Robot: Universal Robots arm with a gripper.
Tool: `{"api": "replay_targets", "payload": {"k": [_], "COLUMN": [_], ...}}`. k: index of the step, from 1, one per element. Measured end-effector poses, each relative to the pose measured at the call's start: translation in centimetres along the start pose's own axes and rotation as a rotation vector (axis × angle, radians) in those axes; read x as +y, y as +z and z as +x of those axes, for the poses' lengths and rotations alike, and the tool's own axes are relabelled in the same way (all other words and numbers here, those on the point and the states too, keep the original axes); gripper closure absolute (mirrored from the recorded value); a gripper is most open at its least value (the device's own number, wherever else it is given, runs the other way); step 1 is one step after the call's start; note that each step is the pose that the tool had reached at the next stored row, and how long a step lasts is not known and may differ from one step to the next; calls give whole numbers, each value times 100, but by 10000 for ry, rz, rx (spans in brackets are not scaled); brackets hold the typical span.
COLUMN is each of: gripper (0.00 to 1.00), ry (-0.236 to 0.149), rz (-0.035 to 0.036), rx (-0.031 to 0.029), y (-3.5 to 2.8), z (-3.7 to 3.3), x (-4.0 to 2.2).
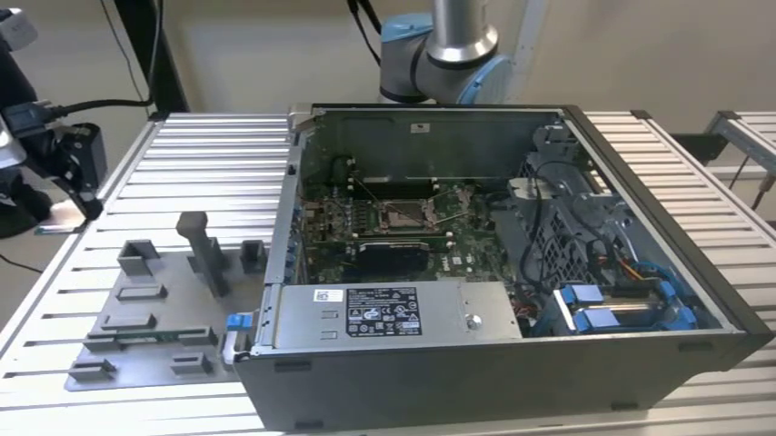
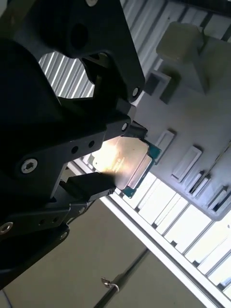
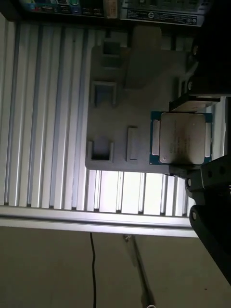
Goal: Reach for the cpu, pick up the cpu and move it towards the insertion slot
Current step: 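Pick up the cpu and move it towards the insertion slot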
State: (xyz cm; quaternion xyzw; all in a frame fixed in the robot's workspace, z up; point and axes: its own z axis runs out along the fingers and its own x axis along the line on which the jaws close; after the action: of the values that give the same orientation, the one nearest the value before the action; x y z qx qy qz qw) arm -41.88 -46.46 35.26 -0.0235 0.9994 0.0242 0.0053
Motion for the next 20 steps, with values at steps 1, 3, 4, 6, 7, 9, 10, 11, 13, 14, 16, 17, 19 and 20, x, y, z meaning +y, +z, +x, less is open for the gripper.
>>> {"api": "replay_targets", "payload": {"k": [1,3,4,6,7,9,10,11,13,14,16,17,19,20], "gripper": [100,100,100,100,100,100,100,100,100,100,100,100,100,100], "ry": [0,0,0,0,0,-1,-1,-1,-1,0,-1,-1,-1,-1], "rz": [0,0,0,0,0,0,-1,0,0,0,1,0,-1,0], "rx": [0,0,0,0,1,0,0,0,0,0,-7,-15,-17,-18], "y": [-21,-64,-87,-133,-158,-211,-239,-266,-317,-344,-393,-395,-395,-395], "z": [0,-1,-1,-2,-2,-3,-3,-4,-4,-4,-5,-4,-4,-5], "x": [1,3,4,6,7,10,11,12,15,16,19,19,19,19]}}
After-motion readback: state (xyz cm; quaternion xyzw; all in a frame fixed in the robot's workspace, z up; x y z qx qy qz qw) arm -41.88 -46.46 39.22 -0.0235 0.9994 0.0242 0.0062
